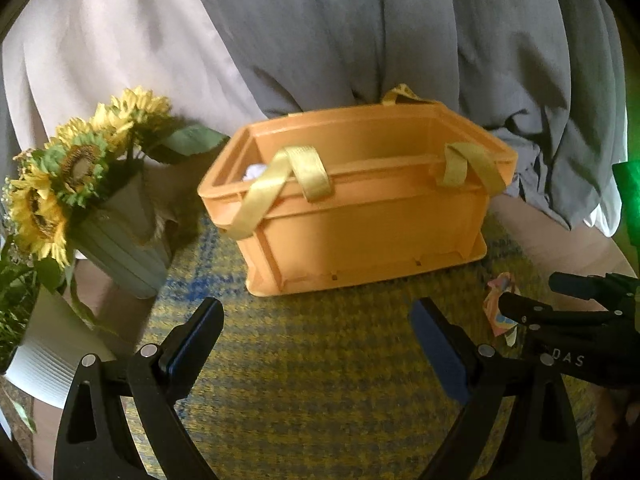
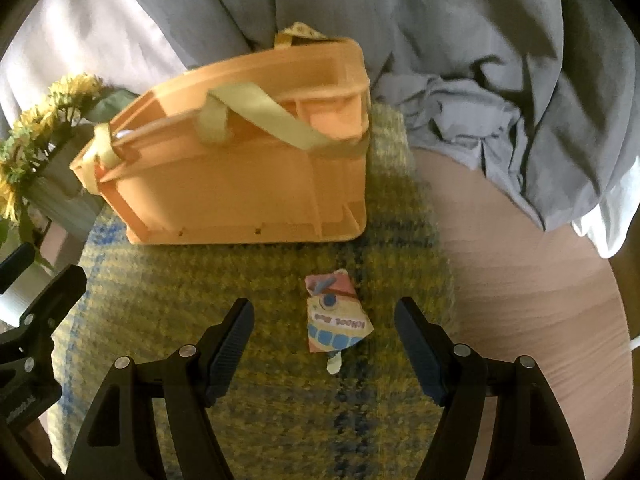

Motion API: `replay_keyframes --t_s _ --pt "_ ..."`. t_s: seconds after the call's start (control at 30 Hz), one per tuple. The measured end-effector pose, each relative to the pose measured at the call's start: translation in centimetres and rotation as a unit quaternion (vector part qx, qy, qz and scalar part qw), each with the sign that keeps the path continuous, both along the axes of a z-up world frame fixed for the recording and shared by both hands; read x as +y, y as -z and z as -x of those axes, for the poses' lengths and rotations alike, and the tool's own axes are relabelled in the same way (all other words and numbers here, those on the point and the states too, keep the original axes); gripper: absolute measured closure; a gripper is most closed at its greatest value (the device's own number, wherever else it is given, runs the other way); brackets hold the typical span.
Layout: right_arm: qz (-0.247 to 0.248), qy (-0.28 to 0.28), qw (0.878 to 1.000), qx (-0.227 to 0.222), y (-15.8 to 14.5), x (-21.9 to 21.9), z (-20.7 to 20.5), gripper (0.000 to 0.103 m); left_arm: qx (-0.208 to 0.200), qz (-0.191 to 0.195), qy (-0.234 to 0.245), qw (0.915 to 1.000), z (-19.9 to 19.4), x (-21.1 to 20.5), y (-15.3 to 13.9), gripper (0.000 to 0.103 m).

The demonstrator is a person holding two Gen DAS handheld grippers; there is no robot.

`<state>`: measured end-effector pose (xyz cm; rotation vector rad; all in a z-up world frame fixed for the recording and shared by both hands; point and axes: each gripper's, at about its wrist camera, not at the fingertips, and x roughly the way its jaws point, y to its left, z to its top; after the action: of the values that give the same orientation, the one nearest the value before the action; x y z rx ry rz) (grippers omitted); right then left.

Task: Organize soft objects
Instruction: 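Grasp the School Bus printed toy with the right gripper, then carry the School Bus toy with right gripper over the crate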

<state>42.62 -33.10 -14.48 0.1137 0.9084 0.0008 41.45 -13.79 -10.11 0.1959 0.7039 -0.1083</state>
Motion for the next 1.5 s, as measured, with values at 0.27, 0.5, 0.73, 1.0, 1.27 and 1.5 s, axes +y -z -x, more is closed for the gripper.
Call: replay_keyframes --t_s 0.27,0.5,0.73,1.0,1.27,1.5 --pt "-0.006 0.0 1.0 0.028 2.2 -0.7 -1.3 0.037 0.034 0.006 0.005 0.9994 -1.3 -0.5 2.1 0.007" --pt "-0.012 -0.001 0.999 0.043 3.5 -0.9 -2.2 0.045 0.058 0.014 0.003 0.9982 -2.5 -0.9 3.4 0.007" --pt "-0.016 0.0 0.999 0.049 4.2 -1.1 -2.6 0.056 0.066 0.016 0.003 0.9977 -3.1 -1.2 3.9 0.007" --pt "-0.021 0.001 0.999 0.041 3.9 -1.1 -2.1 0.066 0.061 0.021 -0.002 0.9979 -2.8 -0.9 3.6 0.007" --pt "-0.012 -0.002 1.0 0.018 2.0 0.1 -0.6 0.066 0.049 0.032 -0.008 0.9983 -2.3 -0.1 2.4 0.007" --pt "-0.012 -0.008 1.0 -0.009 -0.3 0.8 0.3 0.066 0.029 0.04 -0.011 0.9987 -1.6 0.5 0.9 0.007"
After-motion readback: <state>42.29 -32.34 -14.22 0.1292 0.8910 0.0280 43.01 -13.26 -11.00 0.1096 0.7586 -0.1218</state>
